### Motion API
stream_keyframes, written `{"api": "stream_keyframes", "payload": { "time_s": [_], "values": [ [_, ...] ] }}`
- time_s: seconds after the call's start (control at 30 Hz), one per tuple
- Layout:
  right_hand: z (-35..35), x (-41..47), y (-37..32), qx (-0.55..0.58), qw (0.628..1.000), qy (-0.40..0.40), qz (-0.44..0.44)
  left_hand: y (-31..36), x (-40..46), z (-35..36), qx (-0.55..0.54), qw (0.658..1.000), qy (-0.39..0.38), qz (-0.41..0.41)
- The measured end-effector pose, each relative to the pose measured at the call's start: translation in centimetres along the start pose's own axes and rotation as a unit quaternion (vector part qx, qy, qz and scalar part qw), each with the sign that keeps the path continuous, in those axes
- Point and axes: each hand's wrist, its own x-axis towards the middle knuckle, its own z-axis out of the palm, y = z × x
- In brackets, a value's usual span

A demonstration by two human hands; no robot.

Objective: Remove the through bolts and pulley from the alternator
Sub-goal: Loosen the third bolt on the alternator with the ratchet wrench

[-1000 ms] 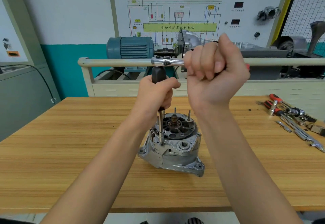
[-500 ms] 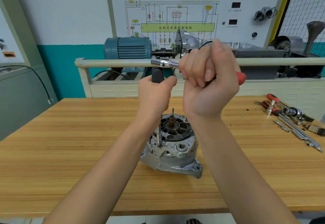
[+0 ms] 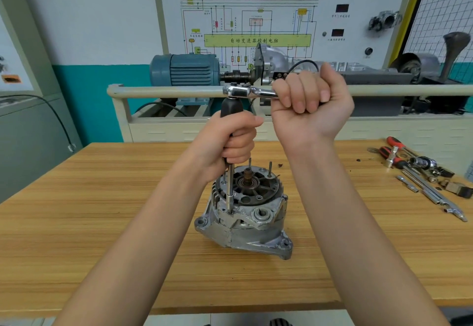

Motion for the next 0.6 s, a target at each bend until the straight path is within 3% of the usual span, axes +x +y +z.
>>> {"api": "stream_keyframes", "payload": {
  "time_s": [0.1, 0.2, 0.3, 0.4, 0.5, 0.6],
  "values": [
    [0.5, -1.1, 0.7, -0.101, 0.991, -0.065, -0.057, -0.3, -0.1, 1.0, 0.046, 0.989, 0.128, 0.052],
    [1.1, -2.2, 2.2, -0.198, 0.959, -0.148, -0.139, -0.6, 0.0, 1.9, 0.069, 0.959, 0.261, 0.085],
    [1.3, -2.5, 3.1, -0.229, 0.94, -0.175, -0.183, -0.7, 0.1, 2.2, 0.077, 0.945, 0.304, 0.093],
    [1.1, -1.8, 2.1, -0.195, 0.959, -0.164, -0.124, -0.6, -0.4, 1.6, 0.08, 0.961, 0.251, 0.086],
    [0.7, -0.3, 0.8, -0.099, 0.991, -0.086, -0.011, 0.0, -0.8, 0.4, 0.05, 0.991, 0.108, 0.058],
    [0.1, 0.9, 0.3, 0.019, 0.997, -0.029, 0.069, 0.6, -0.8, -0.3, 0.023, 0.999, -0.02, 0.02]
  ]
}}
